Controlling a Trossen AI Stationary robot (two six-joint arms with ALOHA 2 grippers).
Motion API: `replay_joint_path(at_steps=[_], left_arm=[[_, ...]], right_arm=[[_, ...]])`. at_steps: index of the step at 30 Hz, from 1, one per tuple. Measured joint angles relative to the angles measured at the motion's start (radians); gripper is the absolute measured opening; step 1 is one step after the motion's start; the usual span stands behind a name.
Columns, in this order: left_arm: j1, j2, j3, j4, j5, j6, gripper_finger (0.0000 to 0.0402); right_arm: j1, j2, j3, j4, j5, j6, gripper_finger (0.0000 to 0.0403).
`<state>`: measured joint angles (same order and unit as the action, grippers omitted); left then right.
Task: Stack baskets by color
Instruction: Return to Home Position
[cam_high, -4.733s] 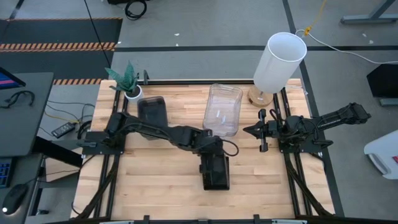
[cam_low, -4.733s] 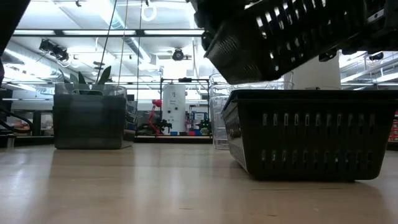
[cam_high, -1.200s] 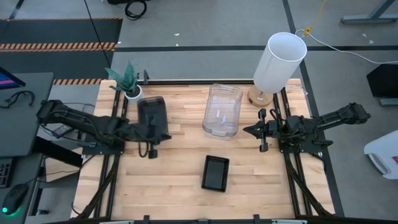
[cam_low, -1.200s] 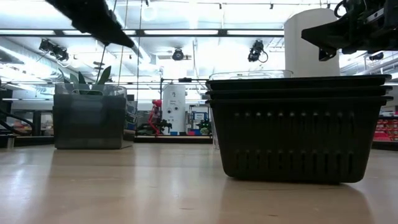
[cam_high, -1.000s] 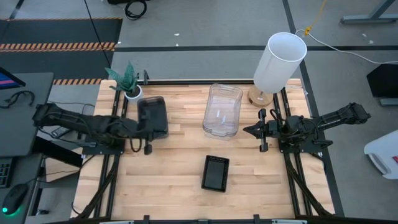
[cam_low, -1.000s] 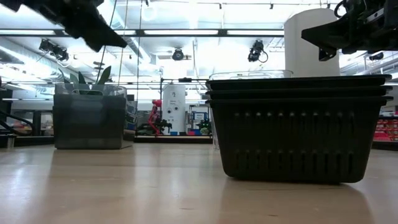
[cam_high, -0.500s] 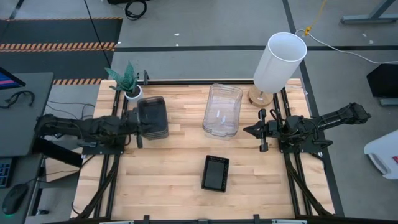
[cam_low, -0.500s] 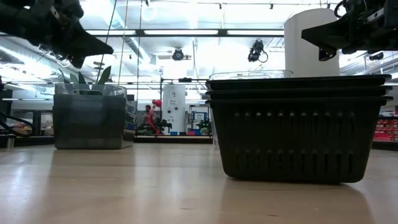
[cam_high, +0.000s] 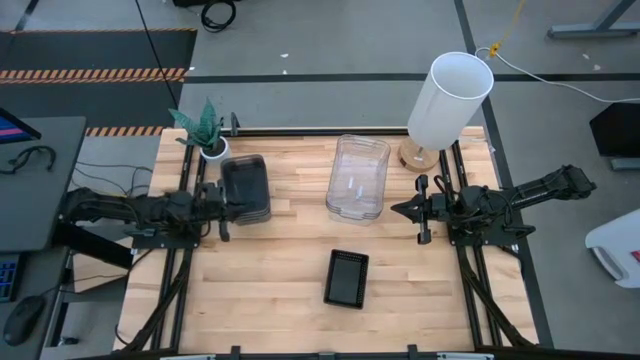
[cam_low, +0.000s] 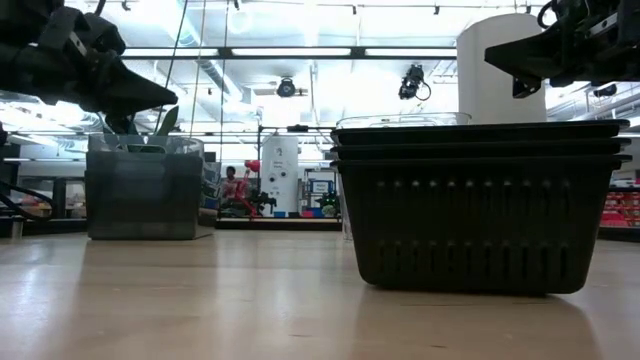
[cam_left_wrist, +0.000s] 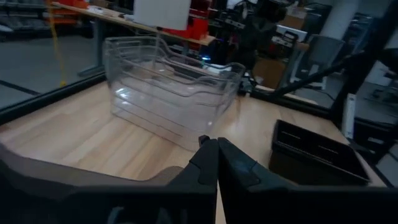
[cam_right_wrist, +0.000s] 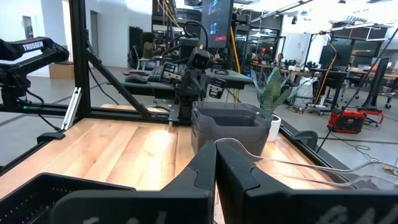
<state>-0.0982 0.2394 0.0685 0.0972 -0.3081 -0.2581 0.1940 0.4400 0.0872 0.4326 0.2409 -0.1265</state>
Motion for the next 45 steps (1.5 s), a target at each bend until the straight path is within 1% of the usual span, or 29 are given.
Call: replay_joint_path(at_steps=[5,12,15,16,19,23,29,31,36,41,45], left_arm=[[0.000,0.000,-0.014,0.017,0.064,0.007,0.0005],[0.000,0.001,-0.017,0.025,0.115,0.066,0.0005],[0.000,0.001,-0.060,0.079,0.154,0.089,0.0005],[0.001,0.003,-0.060,0.068,0.161,0.092,0.0005],[0.001,0.008,-0.060,0.061,0.161,0.116,0.0005],[0.001,0.007,-0.060,0.110,0.160,0.189,0.0005],[0.001,0.008,-0.060,0.110,0.160,0.320,0.0006],[0.001,0.009,-0.060,0.099,0.160,0.329,0.0006],[0.001,0.009,-0.060,0.029,0.160,0.305,0.0011],[0.000,0.009,-0.060,0.001,0.161,0.181,0.0017],[0.000,0.009,-0.061,0.003,0.160,0.117,0.0015]], right_arm=[[0.000,0.000,0.000,0.000,0.000,0.000,0.0016],[0.000,0.000,0.000,0.000,0.000,0.000,0.0016],[0.000,0.000,0.000,0.000,0.000,0.000,0.0016],[0.000,0.000,0.000,0.000,0.000,0.000,0.0016],[0.000,0.000,0.000,0.000,0.000,0.000,0.0016],[0.000,0.000,0.000,0.000,0.000,0.000,0.0016],[0.000,0.000,0.000,0.000,0.000,0.000,0.0016],[0.000,0.000,0.000,0.000,0.000,0.000,0.0016],[0.000,0.000,0.000,0.000,0.000,0.000,0.0016],[0.000,0.000,0.000,0.000,0.000,0.000,0.0016],[0.000,0.000,0.000,0.000,0.000,0.000,0.0016]])
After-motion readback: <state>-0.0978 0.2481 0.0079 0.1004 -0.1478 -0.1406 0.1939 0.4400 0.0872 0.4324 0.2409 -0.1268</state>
